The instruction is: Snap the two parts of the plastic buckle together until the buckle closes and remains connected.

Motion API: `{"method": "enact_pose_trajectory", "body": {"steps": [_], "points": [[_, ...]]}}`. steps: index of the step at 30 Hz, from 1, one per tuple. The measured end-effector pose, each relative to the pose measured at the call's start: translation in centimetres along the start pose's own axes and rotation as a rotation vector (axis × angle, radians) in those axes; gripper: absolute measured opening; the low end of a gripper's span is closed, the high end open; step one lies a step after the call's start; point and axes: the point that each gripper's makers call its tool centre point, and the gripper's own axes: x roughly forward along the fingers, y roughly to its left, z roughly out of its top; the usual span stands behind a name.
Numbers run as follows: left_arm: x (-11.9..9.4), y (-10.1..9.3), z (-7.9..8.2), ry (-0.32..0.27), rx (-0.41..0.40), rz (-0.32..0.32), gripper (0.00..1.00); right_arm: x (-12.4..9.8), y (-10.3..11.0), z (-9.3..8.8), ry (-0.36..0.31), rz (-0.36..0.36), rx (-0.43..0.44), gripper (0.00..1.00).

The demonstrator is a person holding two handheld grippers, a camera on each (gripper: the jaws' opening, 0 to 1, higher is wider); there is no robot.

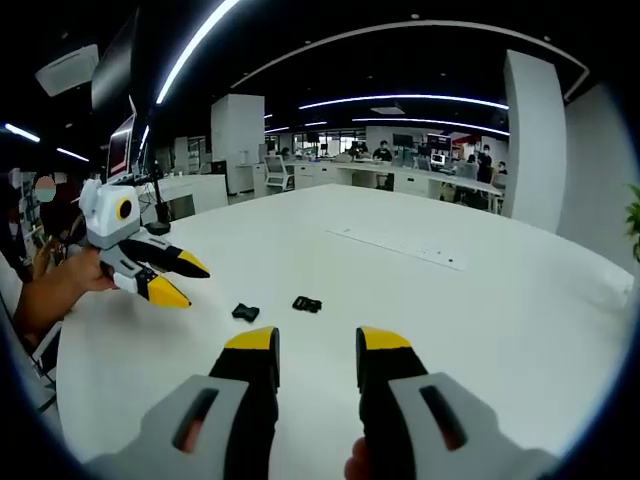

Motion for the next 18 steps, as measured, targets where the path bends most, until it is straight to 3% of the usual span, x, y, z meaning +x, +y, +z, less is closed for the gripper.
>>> {"method": "enact_pose_trajectory", "body": {"steps": [18], "points": [[1.5, -0.3, 0.3, 0.021, 0.046, -0.032, 0.31, 1.2, -0.3, 0.3, 0.005, 0.007, -0.002, 0.29]]}}
